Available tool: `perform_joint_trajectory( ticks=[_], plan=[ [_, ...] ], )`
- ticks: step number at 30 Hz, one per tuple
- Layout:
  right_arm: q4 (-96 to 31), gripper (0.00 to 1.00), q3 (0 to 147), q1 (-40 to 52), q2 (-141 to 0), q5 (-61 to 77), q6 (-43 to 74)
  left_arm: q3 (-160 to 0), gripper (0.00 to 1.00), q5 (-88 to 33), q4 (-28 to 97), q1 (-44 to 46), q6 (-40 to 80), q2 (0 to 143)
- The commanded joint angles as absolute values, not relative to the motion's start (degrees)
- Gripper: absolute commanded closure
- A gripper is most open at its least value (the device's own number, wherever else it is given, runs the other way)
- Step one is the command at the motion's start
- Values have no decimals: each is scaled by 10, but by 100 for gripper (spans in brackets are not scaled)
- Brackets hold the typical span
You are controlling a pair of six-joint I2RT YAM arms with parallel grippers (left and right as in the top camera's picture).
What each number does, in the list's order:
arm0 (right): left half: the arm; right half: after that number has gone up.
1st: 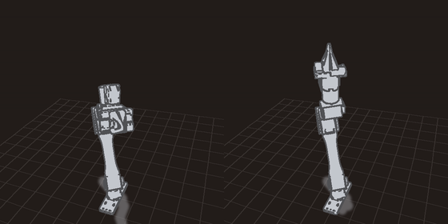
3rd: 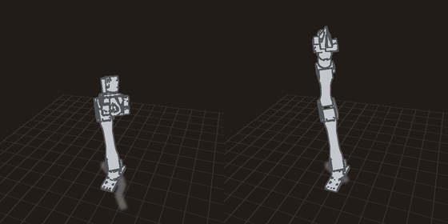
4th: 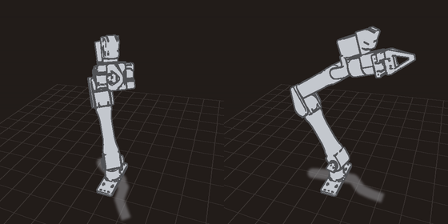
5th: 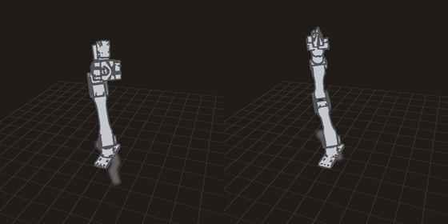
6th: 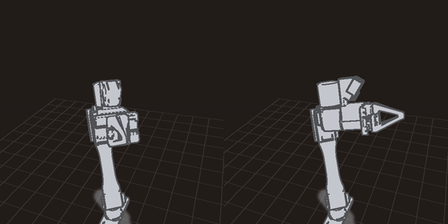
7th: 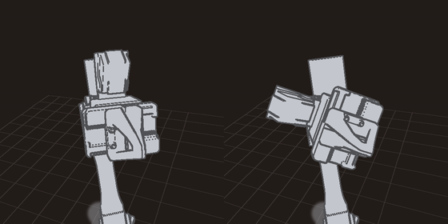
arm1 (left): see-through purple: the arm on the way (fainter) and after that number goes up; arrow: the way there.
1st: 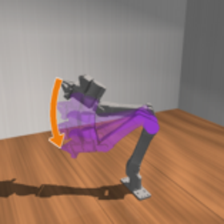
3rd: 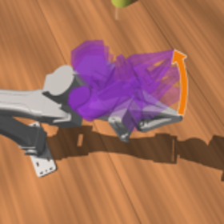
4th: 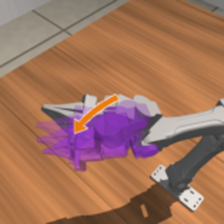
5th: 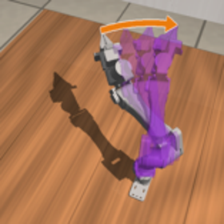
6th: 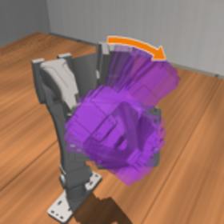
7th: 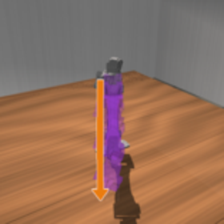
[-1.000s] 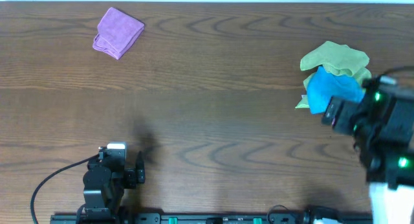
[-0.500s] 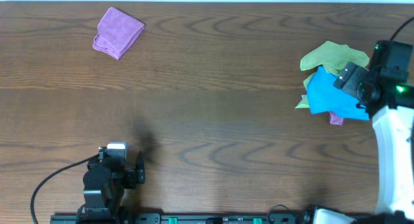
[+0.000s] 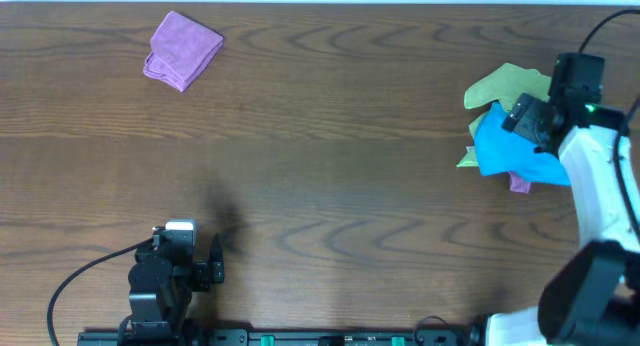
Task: Fold the cloth
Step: 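Reach the right gripper to the cloth pile and grasp the blue cloth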
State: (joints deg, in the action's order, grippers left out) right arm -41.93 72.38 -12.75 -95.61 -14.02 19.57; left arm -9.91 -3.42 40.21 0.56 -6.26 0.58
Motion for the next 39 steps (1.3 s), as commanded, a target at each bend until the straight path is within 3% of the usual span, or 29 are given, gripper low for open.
perform_joint_trajectory(
  ticks=[1,5,10,13,15,16,29,39],
  plan=[
    [-415,8,733,-132,-979,-130,206,-93,5,-28,405,8,-69,2],
    [-408,12,733,-132,-1006,-115,206,-93,5,-28,405,8,-69,2],
    [-401,27,733,-132,-1035,-109,205,-93,5,-28,405,8,-69,2],
    [-398,53,733,-132,-1037,-109,205,-93,5,-28,405,8,-69,2],
    [-396,89,733,-132,-1035,-109,205,-93,5,-28,405,8,-69,2],
    [-396,98,733,-131,-1032,-109,205,-93,5,-28,405,8,-69,2],
    [-405,99,735,-69,-881,-79,145,-93,5,-28,405,8,-69,2],
    [-473,99,735,100,-778,-79,140,-93,5,-28,405,8,-69,2]
  ],
)
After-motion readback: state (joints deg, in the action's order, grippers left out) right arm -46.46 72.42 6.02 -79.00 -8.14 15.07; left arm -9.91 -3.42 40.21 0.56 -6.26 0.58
